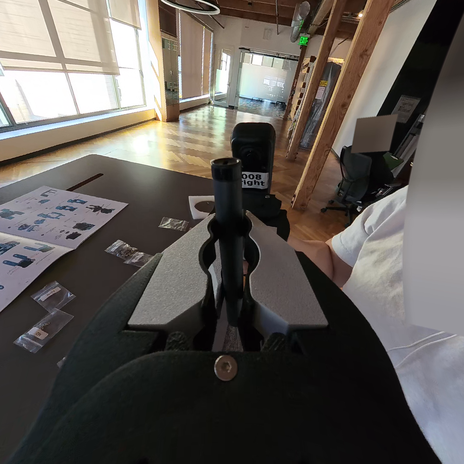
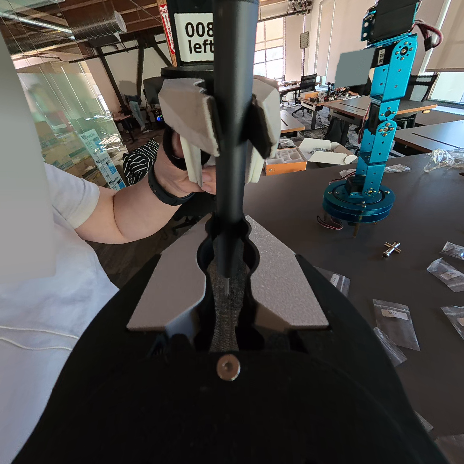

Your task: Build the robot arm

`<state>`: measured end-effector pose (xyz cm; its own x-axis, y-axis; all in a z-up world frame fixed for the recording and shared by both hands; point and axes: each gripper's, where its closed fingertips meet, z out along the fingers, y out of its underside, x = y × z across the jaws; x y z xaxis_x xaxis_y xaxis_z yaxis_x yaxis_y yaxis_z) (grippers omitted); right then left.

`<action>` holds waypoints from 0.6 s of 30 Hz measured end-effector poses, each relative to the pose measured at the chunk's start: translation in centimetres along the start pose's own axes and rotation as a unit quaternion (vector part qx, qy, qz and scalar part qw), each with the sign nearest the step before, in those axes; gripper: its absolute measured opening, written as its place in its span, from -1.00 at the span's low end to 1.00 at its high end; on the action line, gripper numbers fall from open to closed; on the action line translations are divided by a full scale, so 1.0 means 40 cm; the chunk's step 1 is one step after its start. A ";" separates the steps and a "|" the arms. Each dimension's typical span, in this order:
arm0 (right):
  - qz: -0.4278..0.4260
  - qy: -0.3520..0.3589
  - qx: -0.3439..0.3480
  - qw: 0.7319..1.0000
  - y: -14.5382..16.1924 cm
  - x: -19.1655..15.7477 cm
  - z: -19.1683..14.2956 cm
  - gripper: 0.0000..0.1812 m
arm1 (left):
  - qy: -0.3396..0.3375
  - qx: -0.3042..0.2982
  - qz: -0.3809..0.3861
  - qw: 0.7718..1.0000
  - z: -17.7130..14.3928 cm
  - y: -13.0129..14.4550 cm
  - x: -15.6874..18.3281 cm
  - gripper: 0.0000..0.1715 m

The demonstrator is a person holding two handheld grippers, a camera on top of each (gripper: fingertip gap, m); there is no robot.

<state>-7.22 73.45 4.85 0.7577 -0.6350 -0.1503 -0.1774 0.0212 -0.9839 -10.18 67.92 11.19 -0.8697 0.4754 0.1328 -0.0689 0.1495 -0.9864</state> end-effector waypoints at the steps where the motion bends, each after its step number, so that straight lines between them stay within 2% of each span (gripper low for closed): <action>1: 0.001 -0.002 0.000 1.000 0.000 -0.001 0.001 -0.82 | 0.001 0.000 0.001 1.000 0.000 0.000 0.001 -0.82; 9: 0.028 -0.040 -0.003 0.999 -0.003 -0.022 0.003 -0.82 | 0.017 -0.005 0.008 1.000 -0.007 0.000 0.018 -0.82; 18: 0.042 -0.050 -0.003 0.998 -0.002 -0.023 0.004 -0.82 | 0.015 -0.010 0.021 1.000 -0.008 0.006 0.022 -0.81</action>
<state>-7.82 74.16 5.05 0.7992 -0.5507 -0.2409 -0.2459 0.0662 -0.9670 -10.81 68.66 11.12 -0.8566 0.5071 0.0947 -0.0228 0.1462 -0.9890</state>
